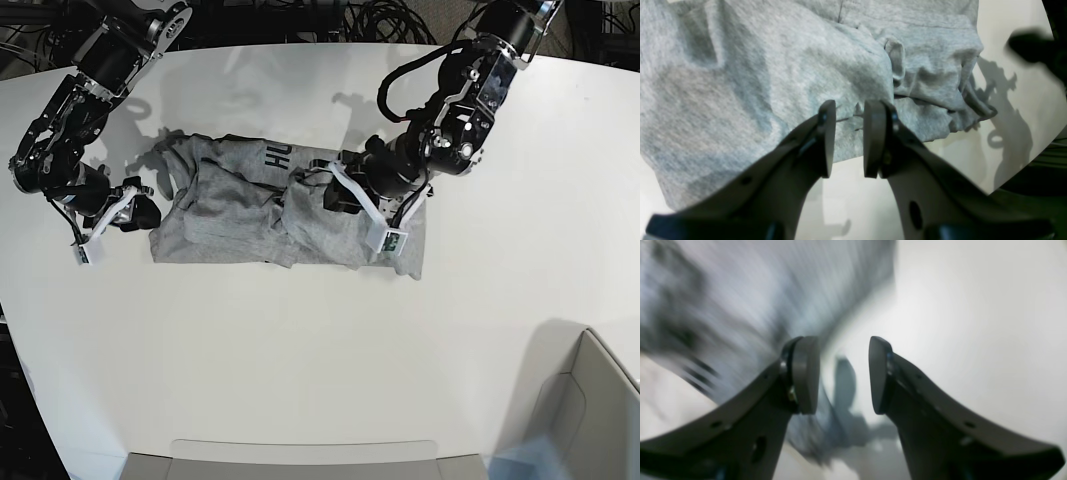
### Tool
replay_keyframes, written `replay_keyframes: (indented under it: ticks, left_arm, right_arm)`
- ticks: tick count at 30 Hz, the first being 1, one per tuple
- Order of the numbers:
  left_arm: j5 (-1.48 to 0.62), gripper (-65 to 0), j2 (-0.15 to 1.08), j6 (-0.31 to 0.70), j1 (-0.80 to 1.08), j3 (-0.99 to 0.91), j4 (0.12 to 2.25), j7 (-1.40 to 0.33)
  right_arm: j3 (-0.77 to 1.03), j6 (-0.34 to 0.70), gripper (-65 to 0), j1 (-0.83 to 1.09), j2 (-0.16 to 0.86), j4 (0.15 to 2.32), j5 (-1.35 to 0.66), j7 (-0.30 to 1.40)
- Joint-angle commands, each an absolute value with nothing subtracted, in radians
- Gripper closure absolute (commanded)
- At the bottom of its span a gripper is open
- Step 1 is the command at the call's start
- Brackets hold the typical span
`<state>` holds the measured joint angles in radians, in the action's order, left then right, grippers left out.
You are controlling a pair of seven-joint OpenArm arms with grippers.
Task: Fold the T-shirt properly
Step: 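Grasp the bundle edges with both grippers and straighten it, then fold the bundle over with the right gripper toward the left gripper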
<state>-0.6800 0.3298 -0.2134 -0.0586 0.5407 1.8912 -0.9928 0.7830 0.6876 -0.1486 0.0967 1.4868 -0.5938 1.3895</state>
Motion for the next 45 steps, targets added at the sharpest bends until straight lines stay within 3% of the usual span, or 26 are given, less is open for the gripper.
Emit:
replay_keyframes:
  ticks: [1, 5, 13, 21, 23, 27, 34, 45]
  left_arm:
    - [-0.68, -15.5, 0.329, -0.208, -0.073, 0.541, 1.906, -0.977]
    - [-0.68, -15.5, 0.331, -0.208, -0.058, 0.541, 1.906, -0.977]
    - [-0.68, -15.5, 0.331, -0.208, -0.051, 0.541, 1.906, -0.977]
    - [-0.68, -15.5, 0.344, -0.208, -0.051, 0.542, 1.906, -0.977]
    - [-0.68, -15.5, 0.344, -0.208, -0.051, 0.542, 1.906, -0.977]
    - [-0.685, -15.5, 0.344, -0.209, -0.048, 0.542, 1.906, -0.977]
    - [-0.682, -15.5, 0.344, -0.213, -0.033, 0.541, 1.906, -0.977]
    - [-0.685, -15.5, 0.344, -0.213, -0.013, 0.535, 1.908, -0.977]
  right_arm:
    - [0.782, 0.698, -24.4, -0.159, 0.105, 1.494, -0.634, 1.396]
    - [0.782, 0.698, -24.4, -0.17, 0.087, 1.452, -0.638, 1.396]
    - [0.705, 0.698, -24.4, -0.145, 0.09, 1.121, -0.636, 1.396]
    - [0.642, 0.698, -24.2, -0.136, 0.031, 1.096, -0.636, 1.389]
    - [0.627, 0.698, -19.7, -0.139, 0.021, 1.102, -0.619, 1.363]
    - [0.549, 0.698, 0.0, -0.159, 0.022, 1.101, -0.587, 1.308]
    - [0.544, 0.698, 0.0, -0.18, 0.053, 1.194, -0.588, 1.244]
    - [0.645, 0.698, 0.0, -0.242, 0.237, 1.23, -0.59, 1.237]
